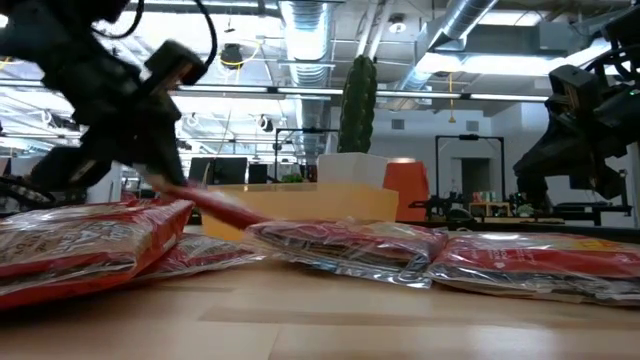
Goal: Sort popcorn bags into baskets
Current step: Put the popcorn bag into the bin
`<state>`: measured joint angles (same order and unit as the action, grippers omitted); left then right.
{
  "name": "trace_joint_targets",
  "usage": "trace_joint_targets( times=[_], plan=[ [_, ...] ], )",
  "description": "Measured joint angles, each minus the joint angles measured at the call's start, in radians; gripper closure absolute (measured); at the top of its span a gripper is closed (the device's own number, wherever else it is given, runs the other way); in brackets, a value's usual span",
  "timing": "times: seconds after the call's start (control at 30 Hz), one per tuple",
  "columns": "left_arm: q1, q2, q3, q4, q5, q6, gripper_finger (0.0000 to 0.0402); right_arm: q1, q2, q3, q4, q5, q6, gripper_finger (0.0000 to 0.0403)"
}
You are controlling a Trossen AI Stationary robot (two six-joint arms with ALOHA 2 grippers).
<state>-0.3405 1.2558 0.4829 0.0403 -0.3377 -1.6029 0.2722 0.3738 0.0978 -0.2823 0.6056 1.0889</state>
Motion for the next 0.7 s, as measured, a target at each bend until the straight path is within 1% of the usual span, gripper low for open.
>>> trace_joint_targets(
  times=[0.17, 0.3, 0.43, 0.6, 0.7],
  plan=[
    [0.0, -0.036, 0.062, -0.07, -0.008, 0.013, 0.0401, 0.0, 0.0, 0.0, -0.001, 0.0, -0.021, 0.0339],
    [0.0, -0.045, 0.129, -0.125, 0.003, 0.039, 0.0401, 0.0, 0.0, 0.0, -0.001, 0.001, -0.023, 0.0339],
    [0.0, -0.045, 0.223, -0.247, 0.022, 0.077, 0.0401, 0.0, 0.0, 0.0, -0.001, 0.006, -0.034, 0.0339],
    [0.001, -0.045, 0.337, -0.445, 0.016, 0.123, 0.0401, 0.0, 0.0, 0.0, -0.002, 0.022, -0.048, 0.0339],
    [0.001, -0.045, 0.38, -0.514, 0.009, 0.14, 0.0401, 0.0, 0.0, 0.0, -0.002, 0.024, -0.05, 0.0339]
  ],
)
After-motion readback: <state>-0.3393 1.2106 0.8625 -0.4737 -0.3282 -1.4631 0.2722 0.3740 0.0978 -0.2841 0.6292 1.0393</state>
